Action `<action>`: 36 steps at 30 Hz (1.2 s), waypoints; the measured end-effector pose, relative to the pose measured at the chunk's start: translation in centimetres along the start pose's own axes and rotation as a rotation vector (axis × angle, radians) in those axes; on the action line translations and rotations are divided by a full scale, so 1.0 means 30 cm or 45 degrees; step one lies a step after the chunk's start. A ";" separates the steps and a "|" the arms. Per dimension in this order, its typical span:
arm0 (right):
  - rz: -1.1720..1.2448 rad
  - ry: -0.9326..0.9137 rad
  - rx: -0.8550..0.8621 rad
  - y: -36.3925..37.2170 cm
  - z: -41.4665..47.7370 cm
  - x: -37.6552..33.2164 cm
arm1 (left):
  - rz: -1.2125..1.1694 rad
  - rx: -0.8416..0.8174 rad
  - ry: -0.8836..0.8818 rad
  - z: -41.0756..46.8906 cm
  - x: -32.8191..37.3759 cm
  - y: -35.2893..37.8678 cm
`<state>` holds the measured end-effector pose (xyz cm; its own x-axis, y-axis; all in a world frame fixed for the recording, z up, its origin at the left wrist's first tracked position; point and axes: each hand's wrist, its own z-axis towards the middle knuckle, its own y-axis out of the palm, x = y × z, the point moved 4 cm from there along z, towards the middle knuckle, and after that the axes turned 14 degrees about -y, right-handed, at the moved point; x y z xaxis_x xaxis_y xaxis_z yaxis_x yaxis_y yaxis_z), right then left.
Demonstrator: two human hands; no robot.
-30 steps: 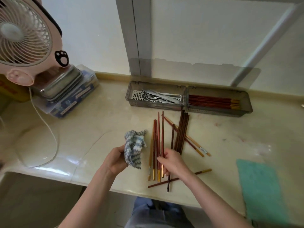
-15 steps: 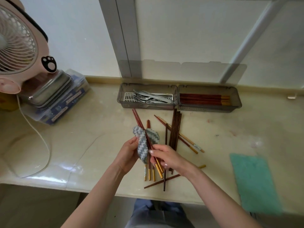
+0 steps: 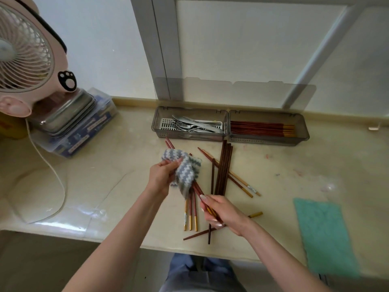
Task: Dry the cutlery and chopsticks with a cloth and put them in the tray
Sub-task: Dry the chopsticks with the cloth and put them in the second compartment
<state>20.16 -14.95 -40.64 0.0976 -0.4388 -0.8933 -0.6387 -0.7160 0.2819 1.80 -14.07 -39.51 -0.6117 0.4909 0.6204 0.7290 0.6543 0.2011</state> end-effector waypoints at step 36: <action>0.223 -0.149 0.176 -0.150 -0.003 -0.047 | -0.258 0.000 0.128 0.062 0.154 -0.065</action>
<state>22.97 -11.15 -40.63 -0.1079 -0.4782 -0.8716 -0.7372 -0.5497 0.3929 -3.03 -12.02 -38.44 -0.7121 0.2892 0.6398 0.5941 0.7338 0.3295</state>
